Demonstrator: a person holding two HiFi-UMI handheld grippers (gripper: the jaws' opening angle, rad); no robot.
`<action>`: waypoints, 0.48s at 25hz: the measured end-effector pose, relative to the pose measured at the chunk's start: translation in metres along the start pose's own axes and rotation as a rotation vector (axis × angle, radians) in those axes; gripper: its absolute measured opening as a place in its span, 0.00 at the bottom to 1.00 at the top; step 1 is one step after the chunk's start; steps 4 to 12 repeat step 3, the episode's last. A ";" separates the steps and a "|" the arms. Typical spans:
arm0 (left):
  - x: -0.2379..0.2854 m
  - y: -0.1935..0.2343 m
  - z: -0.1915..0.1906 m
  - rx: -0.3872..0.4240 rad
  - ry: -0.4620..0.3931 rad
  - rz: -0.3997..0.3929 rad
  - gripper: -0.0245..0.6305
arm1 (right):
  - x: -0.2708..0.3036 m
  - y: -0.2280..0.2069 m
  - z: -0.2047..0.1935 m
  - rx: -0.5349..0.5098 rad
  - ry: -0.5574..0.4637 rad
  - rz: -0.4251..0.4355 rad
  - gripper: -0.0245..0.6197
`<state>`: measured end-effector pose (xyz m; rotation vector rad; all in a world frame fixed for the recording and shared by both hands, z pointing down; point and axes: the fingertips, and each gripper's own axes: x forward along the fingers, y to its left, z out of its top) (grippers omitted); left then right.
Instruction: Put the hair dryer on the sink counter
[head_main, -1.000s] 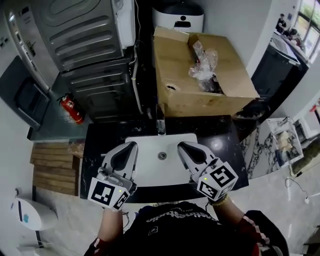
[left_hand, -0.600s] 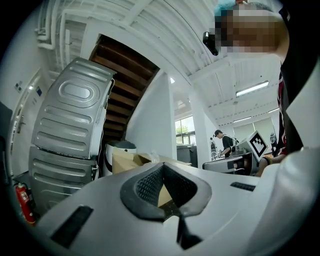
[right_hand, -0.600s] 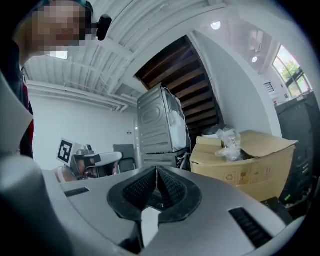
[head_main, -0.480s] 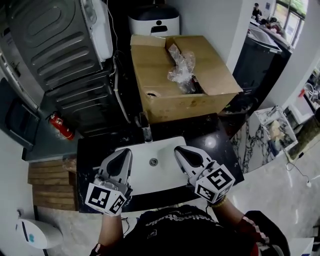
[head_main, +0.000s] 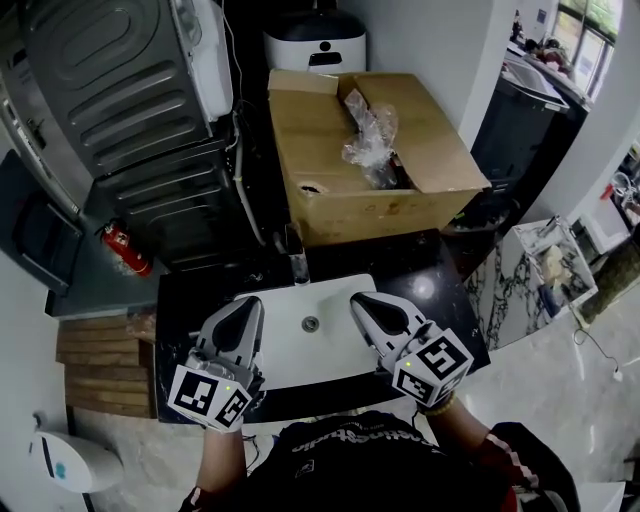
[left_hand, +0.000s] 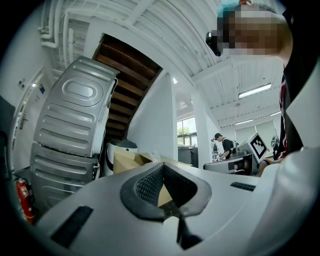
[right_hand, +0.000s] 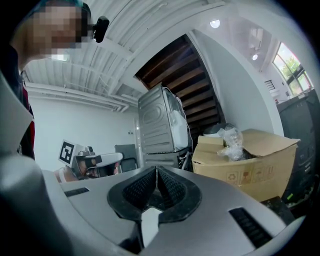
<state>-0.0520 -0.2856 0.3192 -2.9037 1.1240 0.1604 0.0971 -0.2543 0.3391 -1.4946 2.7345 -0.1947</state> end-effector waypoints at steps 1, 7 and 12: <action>-0.001 0.000 0.001 -0.012 -0.006 -0.001 0.06 | 0.000 0.000 0.000 0.001 0.000 0.001 0.10; -0.003 0.001 0.003 -0.030 -0.017 -0.003 0.06 | 0.000 0.001 -0.002 0.001 0.001 0.000 0.10; -0.003 0.001 0.003 -0.030 -0.017 -0.003 0.06 | 0.000 0.001 -0.002 0.001 0.001 0.000 0.10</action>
